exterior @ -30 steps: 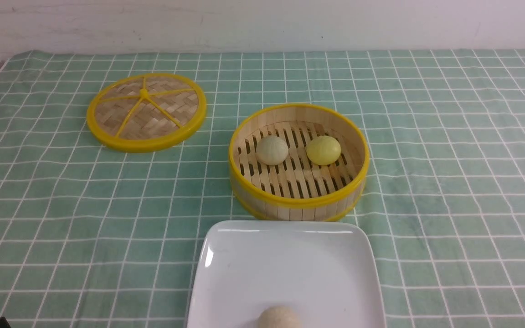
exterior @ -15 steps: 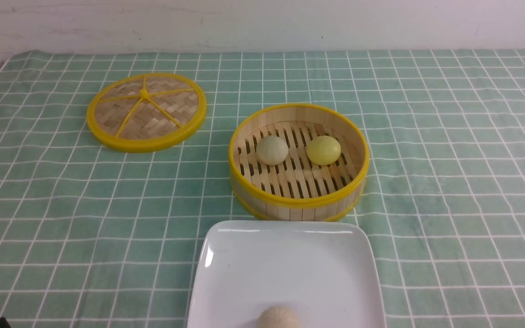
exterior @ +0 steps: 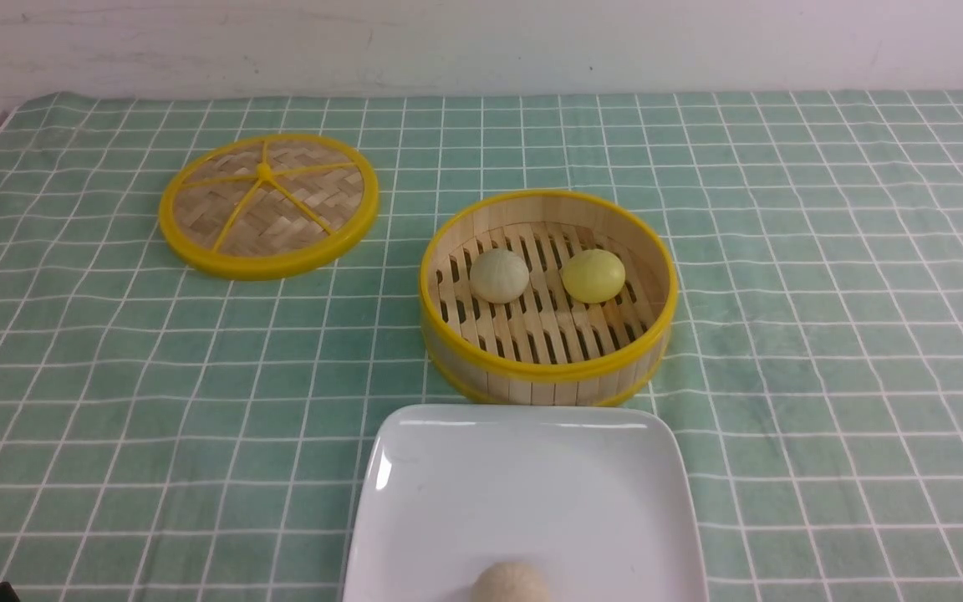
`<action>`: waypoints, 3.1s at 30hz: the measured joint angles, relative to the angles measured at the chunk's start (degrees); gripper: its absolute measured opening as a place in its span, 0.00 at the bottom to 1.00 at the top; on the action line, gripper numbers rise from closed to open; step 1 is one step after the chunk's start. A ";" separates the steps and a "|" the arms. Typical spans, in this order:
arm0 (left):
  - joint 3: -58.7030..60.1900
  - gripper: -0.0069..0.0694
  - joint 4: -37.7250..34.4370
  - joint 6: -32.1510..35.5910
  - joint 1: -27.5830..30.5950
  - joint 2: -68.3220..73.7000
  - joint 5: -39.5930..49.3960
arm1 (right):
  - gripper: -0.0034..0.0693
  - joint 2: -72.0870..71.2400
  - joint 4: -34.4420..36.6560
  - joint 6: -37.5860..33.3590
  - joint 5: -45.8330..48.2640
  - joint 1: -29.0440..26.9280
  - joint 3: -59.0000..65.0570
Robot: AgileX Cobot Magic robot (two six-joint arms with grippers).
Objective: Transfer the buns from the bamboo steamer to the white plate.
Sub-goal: 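Reach toward a bun in the bamboo steamer with the right gripper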
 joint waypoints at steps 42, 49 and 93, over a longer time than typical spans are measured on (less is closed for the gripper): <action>-25.29 0.10 -33.99 2.18 0.00 21.73 12.49 | 0.04 27.87 12.60 -2.33 20.93 0.00 -32.77; -28.69 0.09 -33.35 5.68 0.00 44.89 25.31 | 0.05 54.15 18.48 -11.33 38.16 0.00 -39.24; -32.40 0.16 -41.21 19.37 0.00 57.21 26.04 | 0.36 121.35 22.25 -27.61 8.94 23.93 -94.44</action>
